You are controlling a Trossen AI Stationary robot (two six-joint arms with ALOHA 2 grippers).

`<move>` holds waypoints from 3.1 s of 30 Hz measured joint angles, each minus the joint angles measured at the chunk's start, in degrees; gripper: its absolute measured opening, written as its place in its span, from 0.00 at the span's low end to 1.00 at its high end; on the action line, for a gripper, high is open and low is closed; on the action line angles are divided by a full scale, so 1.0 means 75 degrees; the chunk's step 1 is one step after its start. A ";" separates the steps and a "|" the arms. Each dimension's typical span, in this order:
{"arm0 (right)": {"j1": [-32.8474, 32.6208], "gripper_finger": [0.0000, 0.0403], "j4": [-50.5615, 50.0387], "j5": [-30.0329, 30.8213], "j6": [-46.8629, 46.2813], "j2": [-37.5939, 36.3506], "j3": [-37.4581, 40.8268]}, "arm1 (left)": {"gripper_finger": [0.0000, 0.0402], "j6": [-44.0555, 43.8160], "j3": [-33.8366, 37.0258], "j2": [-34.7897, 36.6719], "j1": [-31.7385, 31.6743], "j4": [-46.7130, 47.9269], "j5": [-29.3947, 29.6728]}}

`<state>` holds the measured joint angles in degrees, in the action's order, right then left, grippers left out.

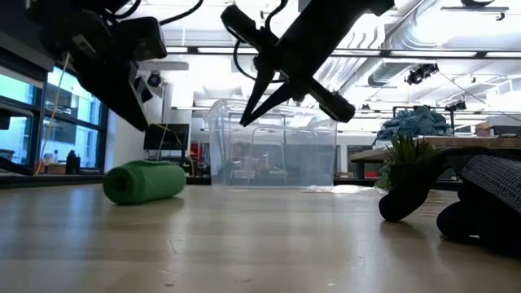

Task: Roll bandage
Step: Roll the green bandage, then open the transparent zip bag

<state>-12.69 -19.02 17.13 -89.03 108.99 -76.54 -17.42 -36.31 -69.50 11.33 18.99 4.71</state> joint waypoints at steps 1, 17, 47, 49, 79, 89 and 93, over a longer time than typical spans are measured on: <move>-0.0024 0.00 -0.0037 -0.0087 0.0091 0.0000 -0.0038 | 0.00 -0.0006 0.0033 -0.0137 0.0000 -0.0059 -0.0045; -0.0467 0.00 -0.0704 -0.0545 0.0050 0.0000 -0.0087 | 0.00 -0.0004 0.0049 -0.1172 -0.0143 -0.1389 0.0275; -0.0435 0.00 -0.5566 0.1111 -0.0314 -0.3234 -0.0090 | 0.00 -0.0535 -0.0656 0.2510 -0.0263 -0.0534 0.0897; -0.0335 0.00 -0.5560 0.1258 -0.0081 -0.3434 -0.0090 | 0.00 -0.0917 -0.0656 0.2723 -0.0340 -0.0537 0.1141; 0.4559 0.52 -0.1876 -0.0621 0.2274 -0.3130 0.4296 | 0.45 -0.2676 -0.0653 0.2487 -0.1317 -0.0478 0.0475; 0.5095 0.47 -0.0730 -0.0760 0.1959 -0.3122 0.5054 | 0.45 -0.3019 -0.0653 0.2487 -0.1316 -0.0479 0.0487; 0.5092 0.43 -0.0581 -0.0725 0.1931 -0.2714 0.5055 | 0.45 -0.3064 -0.0653 0.2487 -0.1314 -0.0485 0.0496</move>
<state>25.50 -23.37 11.69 -74.55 88.63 -38.62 -40.40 -41.21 -50.85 1.48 15.35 8.43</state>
